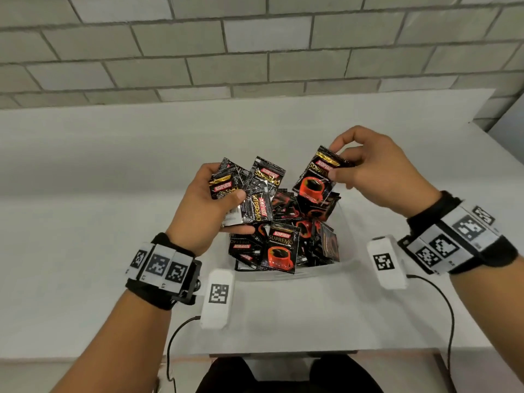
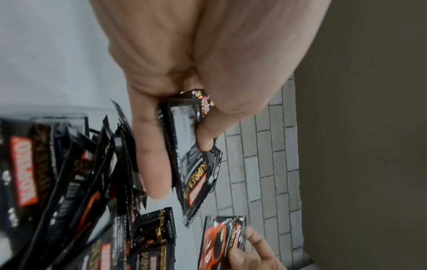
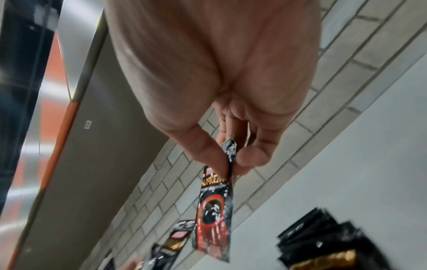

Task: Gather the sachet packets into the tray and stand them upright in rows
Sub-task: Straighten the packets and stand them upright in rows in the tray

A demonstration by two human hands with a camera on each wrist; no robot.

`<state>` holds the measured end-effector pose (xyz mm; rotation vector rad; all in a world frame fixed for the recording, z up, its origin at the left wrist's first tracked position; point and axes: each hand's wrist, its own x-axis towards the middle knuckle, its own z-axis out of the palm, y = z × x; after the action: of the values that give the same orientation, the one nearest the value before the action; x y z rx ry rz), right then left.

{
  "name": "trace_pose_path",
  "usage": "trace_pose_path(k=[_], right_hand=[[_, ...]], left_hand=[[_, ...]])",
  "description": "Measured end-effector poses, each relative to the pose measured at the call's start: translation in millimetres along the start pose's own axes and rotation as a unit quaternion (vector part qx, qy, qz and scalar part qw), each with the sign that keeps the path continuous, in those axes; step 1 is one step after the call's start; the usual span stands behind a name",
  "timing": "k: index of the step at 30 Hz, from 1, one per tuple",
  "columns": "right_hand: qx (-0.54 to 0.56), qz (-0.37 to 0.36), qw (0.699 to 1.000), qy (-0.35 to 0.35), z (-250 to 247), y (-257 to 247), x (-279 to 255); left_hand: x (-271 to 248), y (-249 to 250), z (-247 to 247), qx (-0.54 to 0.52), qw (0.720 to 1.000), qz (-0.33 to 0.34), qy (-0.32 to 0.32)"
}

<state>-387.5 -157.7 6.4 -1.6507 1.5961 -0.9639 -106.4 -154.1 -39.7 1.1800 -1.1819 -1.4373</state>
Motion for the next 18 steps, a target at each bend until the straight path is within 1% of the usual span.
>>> trace_pose_path(k=[1,4,6,8,10,13,18], right_hand=[[-0.030,0.004,1.000,-0.009,-4,3,2],[-0.134,0.011,0.989,-0.065,-7,16,5],[-0.179,-0.001,0.982,-0.065,0,27,7],[-0.230,-0.035,0.972,-0.045,9,39,10],[-0.256,-0.062,0.964,-0.043,16,47,13],[-0.269,-0.084,0.958,-0.061,23,53,18],[-0.316,-0.087,0.940,-0.096,30,54,27]], left_hand=[[0,0,-2,0.001,1.000,0.002,0.004],[1,-1,-5,-0.002,1.000,0.003,0.013],[1,-2,-6,-0.003,1.000,0.002,0.017],[2,-3,-5,-0.002,1.000,-0.001,0.017],[2,-4,-3,-0.002,1.000,-0.002,0.011],[1,-4,-3,0.003,1.000,-0.004,0.003],[2,-3,-5,0.010,1.000,-0.005,-0.001]])
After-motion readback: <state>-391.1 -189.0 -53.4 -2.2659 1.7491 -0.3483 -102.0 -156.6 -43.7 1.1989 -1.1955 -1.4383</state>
